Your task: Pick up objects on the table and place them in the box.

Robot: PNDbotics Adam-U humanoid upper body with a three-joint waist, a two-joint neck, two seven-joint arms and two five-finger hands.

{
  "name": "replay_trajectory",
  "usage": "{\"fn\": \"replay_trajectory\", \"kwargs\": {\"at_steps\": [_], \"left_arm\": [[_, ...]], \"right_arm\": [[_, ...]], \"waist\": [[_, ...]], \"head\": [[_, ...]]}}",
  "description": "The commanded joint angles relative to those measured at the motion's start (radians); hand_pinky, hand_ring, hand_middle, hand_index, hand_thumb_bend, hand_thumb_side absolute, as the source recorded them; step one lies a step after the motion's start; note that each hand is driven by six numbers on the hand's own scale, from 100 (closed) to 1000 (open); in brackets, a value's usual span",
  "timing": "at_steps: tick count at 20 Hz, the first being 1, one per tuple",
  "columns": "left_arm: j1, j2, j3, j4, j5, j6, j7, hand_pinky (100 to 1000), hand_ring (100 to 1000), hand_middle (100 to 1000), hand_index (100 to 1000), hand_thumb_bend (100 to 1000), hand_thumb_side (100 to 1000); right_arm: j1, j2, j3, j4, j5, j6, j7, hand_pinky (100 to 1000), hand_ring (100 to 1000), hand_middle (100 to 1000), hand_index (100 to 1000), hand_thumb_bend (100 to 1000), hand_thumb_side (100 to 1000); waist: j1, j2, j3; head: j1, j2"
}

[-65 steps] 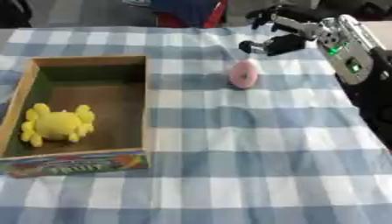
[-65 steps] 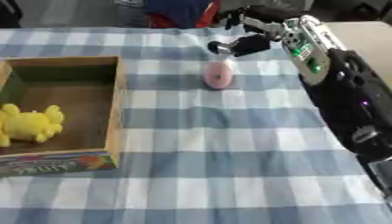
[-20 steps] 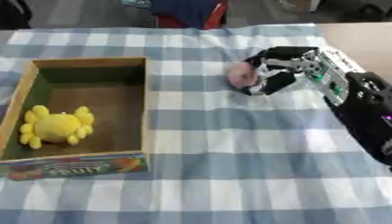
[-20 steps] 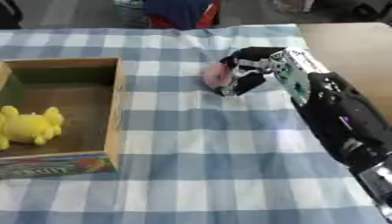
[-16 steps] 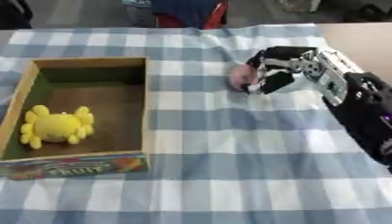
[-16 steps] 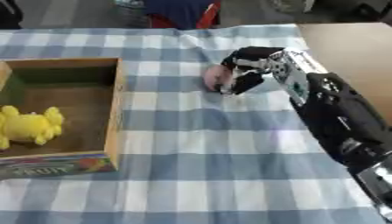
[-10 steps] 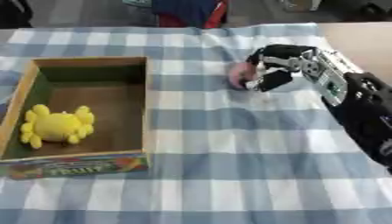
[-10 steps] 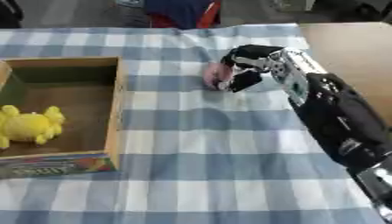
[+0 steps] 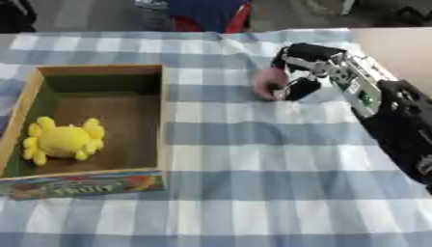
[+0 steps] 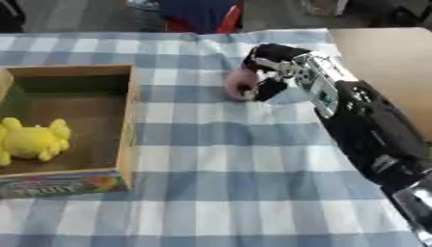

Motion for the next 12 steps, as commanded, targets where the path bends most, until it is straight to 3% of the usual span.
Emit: {"fn": "replay_trajectory", "kwargs": {"at_steps": [1, 7, 8, 9, 12], "left_arm": [[-0.008, 0.026, -0.001, -0.020, 0.001, 0.000, -0.002, 361, 591, 538, 810, 418, 566], [-0.008, 0.027, -0.001, -0.020, 0.001, 0.001, -0.001, 361, 591, 538, 811, 418, 565], [-0.007, 0.027, -0.001, -0.020, 0.001, 0.001, -0.001, 361, 591, 538, 811, 418, 564], [-0.007, 0.027, -0.001, -0.020, 0.001, 0.002, -0.001, 361, 591, 538, 811, 418, 564], [-0.007, 0.029, -0.001, -0.020, 0.001, 0.002, 0.000, 361, 591, 538, 811, 417, 563]], "right_arm": [[-0.027, -0.016, -0.008, -0.037, -0.016, 0.017, -0.040, 589, 639, 386, 500, 100, 159], [-0.051, -0.014, -0.015, -0.103, -0.067, 0.048, -0.072, 568, 585, 319, 421, 100, 145], [-0.056, -0.012, -0.015, -0.113, -0.073, 0.053, -0.074, 568, 583, 318, 419, 100, 246], [-0.061, -0.011, -0.015, -0.122, -0.079, 0.057, -0.077, 568, 582, 317, 420, 100, 147], [-0.080, -0.006, -0.014, -0.150, -0.093, 0.066, -0.084, 566, 576, 311, 415, 100, 156]], "waist": [[0.002, -0.023, -0.001], [0.001, -0.027, -0.002], [0.001, -0.027, -0.002], [0.001, -0.028, -0.002], [0.000, -0.031, -0.003]], "head": [[-0.002, -0.012], [-0.003, -0.011], [-0.003, -0.011], [-0.003, -0.010], [-0.003, -0.010]]}}
